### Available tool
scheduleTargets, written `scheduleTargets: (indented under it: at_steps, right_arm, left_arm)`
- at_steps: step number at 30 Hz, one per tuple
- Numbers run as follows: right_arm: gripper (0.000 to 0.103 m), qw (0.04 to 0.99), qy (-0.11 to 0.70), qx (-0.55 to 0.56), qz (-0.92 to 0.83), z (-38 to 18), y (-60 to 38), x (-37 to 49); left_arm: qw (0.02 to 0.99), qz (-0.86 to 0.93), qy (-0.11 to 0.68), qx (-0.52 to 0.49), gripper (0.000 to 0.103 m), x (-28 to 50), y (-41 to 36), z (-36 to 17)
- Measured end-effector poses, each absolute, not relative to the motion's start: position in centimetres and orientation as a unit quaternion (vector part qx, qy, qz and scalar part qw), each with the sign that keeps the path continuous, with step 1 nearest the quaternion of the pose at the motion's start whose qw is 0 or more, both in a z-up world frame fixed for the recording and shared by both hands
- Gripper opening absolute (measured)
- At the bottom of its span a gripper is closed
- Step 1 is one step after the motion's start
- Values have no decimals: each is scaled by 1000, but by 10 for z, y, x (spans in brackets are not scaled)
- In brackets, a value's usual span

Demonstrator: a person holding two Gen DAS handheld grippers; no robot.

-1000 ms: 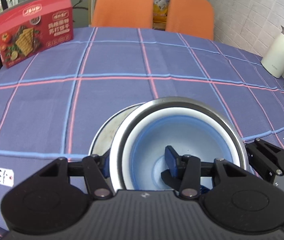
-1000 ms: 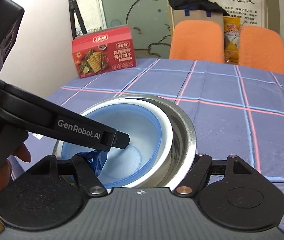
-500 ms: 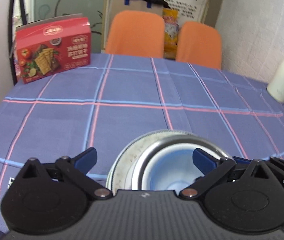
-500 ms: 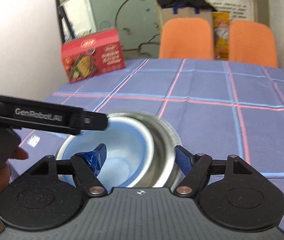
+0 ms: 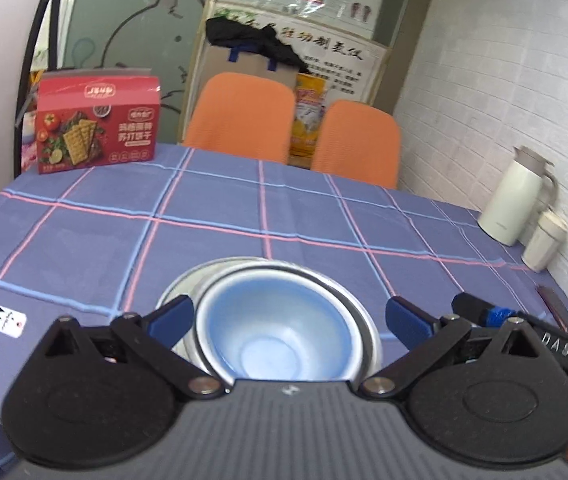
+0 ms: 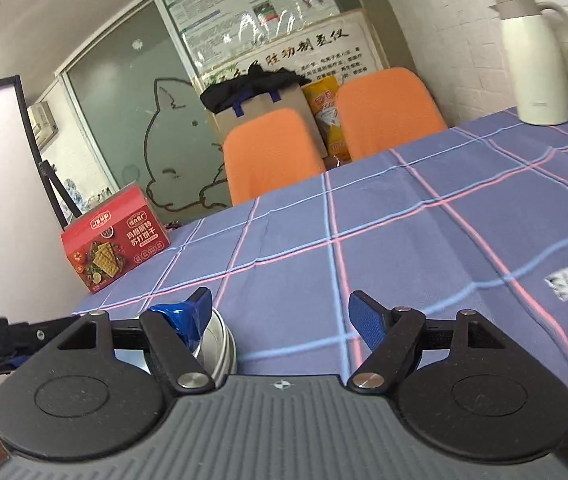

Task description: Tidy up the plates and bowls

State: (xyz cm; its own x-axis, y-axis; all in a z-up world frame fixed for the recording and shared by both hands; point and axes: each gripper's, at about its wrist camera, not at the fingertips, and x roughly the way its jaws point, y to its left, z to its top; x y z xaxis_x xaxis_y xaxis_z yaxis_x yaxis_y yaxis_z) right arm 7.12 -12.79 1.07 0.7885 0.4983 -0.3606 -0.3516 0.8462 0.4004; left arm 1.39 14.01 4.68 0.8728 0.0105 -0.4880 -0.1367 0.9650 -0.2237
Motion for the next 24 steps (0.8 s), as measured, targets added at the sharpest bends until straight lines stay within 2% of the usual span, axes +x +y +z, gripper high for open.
scheduleTargets:
  at_steps: [5,12,24]
  right_arm:
    - [62,937,224,153,220,-3,-143,33]
    - [62,937,243,134,212,-30,-154,-11]
    - [63,953,211,124,179,-36,-181,-71]
  left_arm:
    - [965,47,249,-71,102,-17,108,31]
    - [962,40,264,-50,102,-50,82,3]
    - [965,44,259,-14,102,-86,54,-6]
